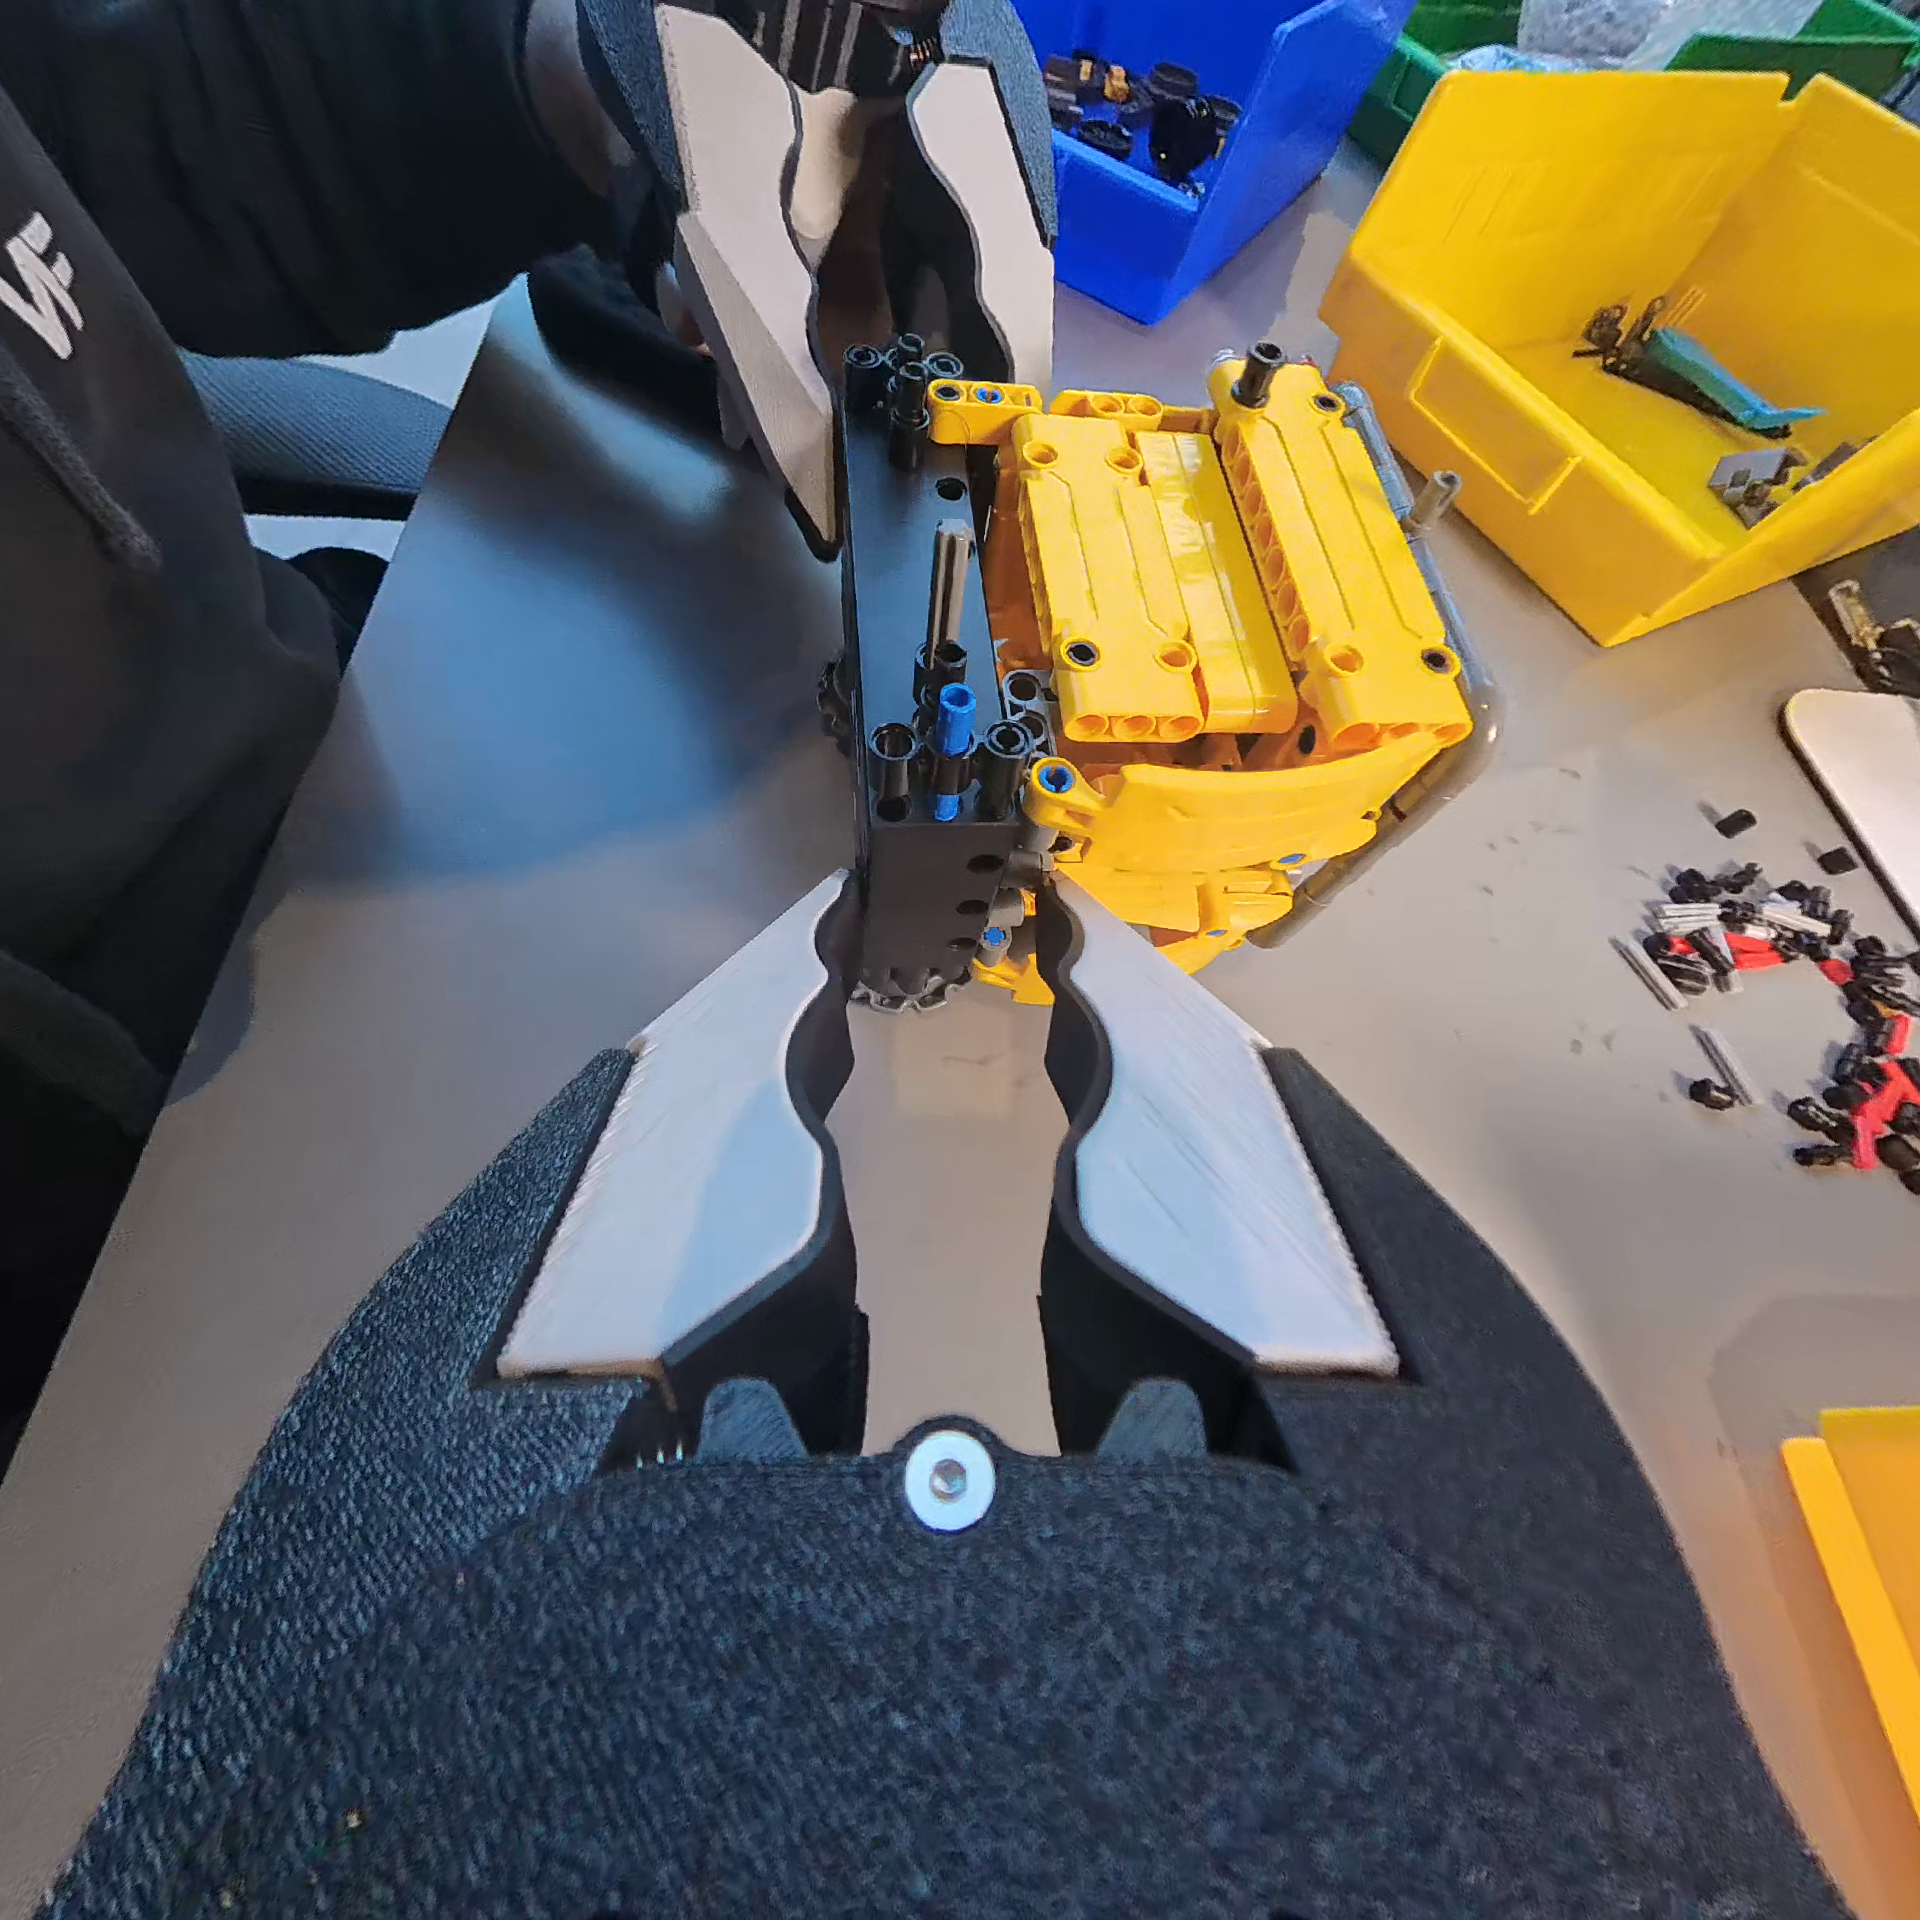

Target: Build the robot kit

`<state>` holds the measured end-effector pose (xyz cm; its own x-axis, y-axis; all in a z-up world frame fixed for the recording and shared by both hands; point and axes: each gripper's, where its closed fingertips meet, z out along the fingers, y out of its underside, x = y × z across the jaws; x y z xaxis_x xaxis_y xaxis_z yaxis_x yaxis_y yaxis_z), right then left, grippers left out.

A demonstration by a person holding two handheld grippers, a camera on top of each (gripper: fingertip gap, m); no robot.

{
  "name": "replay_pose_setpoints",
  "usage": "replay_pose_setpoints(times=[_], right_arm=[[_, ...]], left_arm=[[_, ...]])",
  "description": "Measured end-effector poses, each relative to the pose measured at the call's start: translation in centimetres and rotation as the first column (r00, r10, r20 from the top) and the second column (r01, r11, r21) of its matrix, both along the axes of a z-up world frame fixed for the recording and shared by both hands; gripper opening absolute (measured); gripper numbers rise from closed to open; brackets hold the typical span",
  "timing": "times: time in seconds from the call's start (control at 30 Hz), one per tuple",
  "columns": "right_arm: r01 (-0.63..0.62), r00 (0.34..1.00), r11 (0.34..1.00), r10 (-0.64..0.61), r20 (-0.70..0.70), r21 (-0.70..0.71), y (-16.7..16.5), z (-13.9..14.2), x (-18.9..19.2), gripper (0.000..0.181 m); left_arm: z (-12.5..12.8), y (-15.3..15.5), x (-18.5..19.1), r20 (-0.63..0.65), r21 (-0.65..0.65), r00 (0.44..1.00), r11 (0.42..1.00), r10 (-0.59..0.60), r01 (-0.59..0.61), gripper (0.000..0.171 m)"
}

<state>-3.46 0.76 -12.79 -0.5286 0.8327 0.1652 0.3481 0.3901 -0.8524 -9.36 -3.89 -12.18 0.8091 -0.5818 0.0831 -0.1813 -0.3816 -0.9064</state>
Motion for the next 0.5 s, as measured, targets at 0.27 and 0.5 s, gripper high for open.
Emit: replay_pose_setpoints(times=[0.27, 0.5], right_arm=[[-0.002, 1.0, 1.0, 0.001, -0.011, -0.018, 0.16, 0.08, -0.17, 0.033], [0.005, 1.0, 1.0, -0.005, -0.005, -0.019, 0.0, -0.07, -0.05, 0.034]], left_arm=[[-0.34, 0.14, -0.05, -0.076, 0.037, 0.996, 0.998, 0.05, -0.047, 0.043], [-0.36, -0.37, 0.27, -0.05, 0.025, 0.999, 1.0, 0.018, -0.017, 0.028]])
